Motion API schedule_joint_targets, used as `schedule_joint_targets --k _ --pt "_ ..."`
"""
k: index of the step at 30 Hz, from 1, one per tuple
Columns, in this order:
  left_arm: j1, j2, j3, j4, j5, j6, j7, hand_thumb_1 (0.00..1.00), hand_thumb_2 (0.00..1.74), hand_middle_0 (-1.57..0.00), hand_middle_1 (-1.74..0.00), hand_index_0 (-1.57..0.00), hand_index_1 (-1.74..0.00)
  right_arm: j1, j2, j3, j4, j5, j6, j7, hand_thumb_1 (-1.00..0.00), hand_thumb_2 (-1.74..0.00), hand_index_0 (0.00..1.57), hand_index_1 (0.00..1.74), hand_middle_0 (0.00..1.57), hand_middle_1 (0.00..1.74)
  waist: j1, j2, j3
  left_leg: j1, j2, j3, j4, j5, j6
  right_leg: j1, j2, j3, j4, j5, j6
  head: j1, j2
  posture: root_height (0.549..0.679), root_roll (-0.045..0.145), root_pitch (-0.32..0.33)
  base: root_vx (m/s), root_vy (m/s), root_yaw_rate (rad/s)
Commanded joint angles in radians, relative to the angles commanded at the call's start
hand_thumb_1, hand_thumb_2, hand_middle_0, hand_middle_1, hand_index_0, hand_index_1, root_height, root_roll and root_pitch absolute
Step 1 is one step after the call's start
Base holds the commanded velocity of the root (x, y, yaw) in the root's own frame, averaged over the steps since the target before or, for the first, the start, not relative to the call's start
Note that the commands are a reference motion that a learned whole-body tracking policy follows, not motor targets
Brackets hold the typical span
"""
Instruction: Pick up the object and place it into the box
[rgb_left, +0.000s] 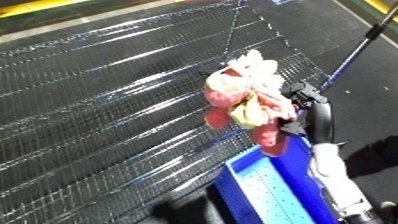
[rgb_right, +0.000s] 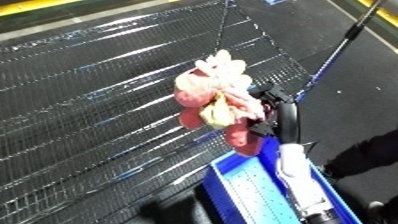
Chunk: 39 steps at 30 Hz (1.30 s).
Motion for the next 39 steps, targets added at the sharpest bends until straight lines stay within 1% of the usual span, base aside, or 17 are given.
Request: schedule_joint_targets --k 1,2,6,12,15,16,18,19,20,21,22,25,28,32,33,34,39 --pt "0.000 0.000 -0.001 0.001 0.000 -0.001 -0.001 1.00 1.74 -1.57 -1.74 -1.57 -1.74 0.009 0.005 -0.013 0.008 0.006 -0.003 -0.005 -0.95 -1.65 1.49 1.65 1.49 1.65 -0.006 0.001 -0.002 0.002 0.000 0.002 0.000 -0.001 -0.0004 0.001 0.0004 0.001 -0.002 0.000 -0.0005 0.000 0.000 0.618 0.073 -0.295 0.010 0.012 -0.091" --pt "0.000 -0.001 -0.003 0.003 -0.001 -0.003 -0.002 1.00 1.74 -1.57 -1.74 -1.57 -1.74 0.020 0.013 -0.033 0.025 0.018 -0.009 -0.014 -0.95 -1.65 1.49 1.65 1.49 1.65 -0.018 0.001 -0.006 0.006 0.001 0.007 0.000 -0.004 -0.0015 0.002 0.0020 0.006 -0.007 0.001 -0.0015 0.024 -0.028 0.619 0.076 -0.294 0.015 0.020 -0.209" --pt "-0.007 -0.002 -0.009 0.013 -0.006 -0.013 0.000 1.00 1.74 -1.57 -1.74 -1.57 -1.74 0.050 0.034 -0.100 0.096 0.063 -0.035 -0.050 -0.95 -1.65 1.49 1.65 1.49 1.65 -0.061 0.001 -0.017 0.018 0.004 0.025 0.000 -0.011 -0.0063 0.006 0.0065 0.019 -0.021 0.006 -0.0048 0.045 -0.033 0.622 0.085 -0.290 0.010 0.017 -0.180" --pt "-0.015 -0.001 -0.021 0.029 -0.011 -0.027 0.001 1.00 1.74 -1.57 -1.74 -1.57 -1.74 0.059 0.039 -0.152 0.185 0.106 -0.058 -0.084 -0.95 -1.65 1.49 1.65 1.49 1.65 -0.105 0.004 -0.021 0.025 0.008 0.042 -0.003 -0.016 -0.0118 0.001 0.0109 0.030 -0.030 0.013 -0.0072 0.057 -0.029 0.625 0.093 -0.282 -0.003 0.013 -0.116" --pt "-0.015 -0.001 -0.024 0.031 -0.011 -0.031 -0.001 1.00 1.74 -1.57 -1.74 -1.57 -1.74 0.058 0.039 -0.158 0.216 0.123 -0.066 -0.087 -0.95 -1.65 1.49 1.65 1.49 1.65 -0.111 0.005 -0.022 0.027 0.008 0.045 -0.004 -0.016 -0.0128 0.000 0.0123 0.032 -0.032 0.014 -0.0077 0.057 -0.029 0.626 0.094 -0.279 -0.005 0.005 -0.060" --pt "-0.018 0.004 -0.028 0.034 -0.012 -0.037 -0.004 1.00 1.74 -1.57 -1.74 -1.57 -1.74 0.060 0.046 -0.169 0.267 0.155 -0.061 -0.095 -0.95 -1.65 1.49 1.65 1.49 1.65 -0.119 0.008 -0.024 0.029 0.010 0.051 -0.006 -0.017 -0.0148 -0.002 0.0146 0.034 -0.036 0.016 -0.0080 0.061 -0.022 0.627 0.095 -0.275 -0.006 0.004 -0.050" --pt "-0.019 0.007 -0.029 0.036 -0.012 -0.040 -0.005 1.00 1.74 -1.57 -1.74 -1.57 -1.74 0.060 0.047 -0.173 0.291 0.169 -0.059 -0.097 -0.95 -1.65 1.49 1.65 1.49 1.65 -0.121 0.009 -0.026 0.029 0.011 0.052 -0.007 -0.017 -0.0156 -0.002 0.0152 0.035 -0.038 0.017 -0.0081 0.061 -0.022 0.627 0.095 -0.273 -0.006 0.001 -0.038" --pt "-0.024 0.017 -0.034 0.039 -0.012 -0.049 -0.009 1.00 1.74 -1.57 -1.74 -1.57 -1.74 0.048 0.043 -0.196 0.393 0.243 -0.064 -0.098 -0.95 -1.65 1.49 1.65 1.49 1.65 -0.124 0.012 -0.030 0.032 0.012 0.058 -0.011 -0.017 -0.0182 -0.003 0.0164 0.036 -0.044 0.019 -0.0076 0.070 -0.018 0.628 0.096 -0.268 -0.007 0.003 -0.058" --pt "-0.025 0.020 -0.036 0.040 -0.013 -0.052 -0.010 1.00 1.74 -1.57 -1.74 -1.57 -1.74 0.039 0.036 -0.203 0.439 0.273 -0.073 -0.093 -0.95 -1.65 1.49 1.65 1.49 1.65 -0.123 0.013 -0.031 0.032 0.011 0.059 -0.013 -0.017 -0.0189 -0.004 0.0164 0.036 -0.046 0.020 -0.0073 0.070 -0.018 0.629 0.097 -0.267 -0.001 0.002 -0.025" --pt "-0.025 0.020 -0.036 0.040 -0.013 -0.052 -0.010 1.00 1.74 -1.57 -1.74 -1.57 -1.74 0.039 0.036 -0.203 0.439 0.273 -0.073 -0.093 -0.95 -1.65 1.49 1.65 1.49 1.65 -0.123 0.013 -0.031 0.032 0.011 0.059 -0.013 -0.017 -0.0189 -0.004 0.0164 0.036 -0.046 0.020 -0.0073 0.070 -0.018 0.629 0.097 -0.267 -0.001 0.002 -0.025" --pt "-0.028 0.030 -0.041 0.041 -0.010 -0.057 -0.015 1.00 1.74 -1.57 -1.74 -1.57 -1.74 0.010 -0.002 -0.242 0.593 0.394 -0.089 -0.072 -0.85 -1.48 1.33 1.48 1.33 1.48 -0.117 0.018 -0.033 0.033 0.010 0.060 -0.017 -0.015 -0.0219 -0.004 0.0151 0.035 -0.051 0.023 -0.0064 0.096 -0.018 0.630 0.099 -0.263 -0.002 -0.002 -0.017" --pt "-0.030 0.039 -0.043 0.038 -0.005 -0.060 -0.018 1.00 1.74 -1.57 -1.74 -1.57 -1.74 -0.025 -0.065 -0.290 0.778 0.533 -0.097 -0.040 -0.70 -1.22 1.10 1.22 1.10 1.22 -0.109 0.025 -0.035 0.034 0.007 0.061 -0.023 -0.011 -0.0257 -0.004 0.0126 0.032 -0.057 0.027 -0.0054 0.103 -0.017 0.631 0.101 -0.258 -0.003 -0.005 0.009" --pt "-0.031 0.040 -0.043 0.034 -0.003 -0.061 -0.017 1.00 1.74 -1.57 -1.74 -1.57 -1.74 -0.039 -0.096 -0.299 0.839 0.576 -0.104 -0.018 -0.55 -0.96 0.86 0.96 0.86 0.96 -0.107 0.030 -0.034 0.035 0.006 0.063 -0.028 -0.007 -0.0268 -0.004 0.0115 0.031 -0.059 0.026 -0.0049 0.110 -0.018 0.632 0.101 -0.255 -0.002 -0.001 0.004" --pt "-0.034 0.044 -0.047 0.024 0.003 -0.064 -0.011 1.00 1.74 -1.57 -1.74 -1.57 -1.74 -0.048 -0.129 -0.298 0.873 0.604 -0.101 0.001 -0.35 -0.61 0.55 0.61 0.55 0.61 -0.102 0.041 -0.037 0.039 0.002 0.067 -0.042 0.000 -0.0285 -0.003 0.0095 0.028 -0.066 0.020 -0.0037 0.113 -0.017 0.634 0.104 -0.246 0.003 -0.001 -0.013" --pt "-0.034 0.043 -0.048 0.023 0.004 -0.064 -0.010 1.00 1.74 -1.57 -1.74 -1.57 -1.74 -0.048 -0.132 -0.297 0.875 0.607 -0.102 0.004 -0.30 -0.52 0.47 0.52 0.47 0.52 -0.102 0.043 -0.038 0.040 0.002 0.068 -0.045 0.001 -0.0286 -0.003 0.0093 0.028 -0.067 0.019 -0.0035 0.113 -0.017 0.634 0.104 -0.244 0.006 -0.002 -0.015" --pt "-0.033 0.042 -0.049 0.022 0.004 -0.063 -0.009 1.00 1.74 -1.57 -1.74 -1.57 -1.74 -0.049 -0.134 -0.297 0.875 0.610 -0.105 0.005 -0.25 -0.44 0.39 0.44 0.39 0.44 -0.102 0.044 -0.039 0.041 0.002 0.068 -0.048 0.002 -0.0287 -0.002 0.0090 0.028 -0.069 0.018 -0.0032 0.115 -0.029 0.635 0.105 -0.243 0.015 -0.008 -0.017" --pt "-0.036 0.040 -0.053 0.019 0.006 -0.062 -0.007 1.00 1.74 -1.57 -1.74 -1.57 -1.74 -0.048 -0.138 -0.299 0.870 0.624 -0.117 0.003 0.00 0.00 0.00 0.00 0.00 0.00 -0.101 0.049 -0.046 0.046 0.000 0.069 -0.062 0.007 -0.0293 0.006 0.0080 0.025 -0.081 0.013 -0.0019 0.118 -0.032 0.637 0.106 -0.237 0.015 -0.010 -0.005"
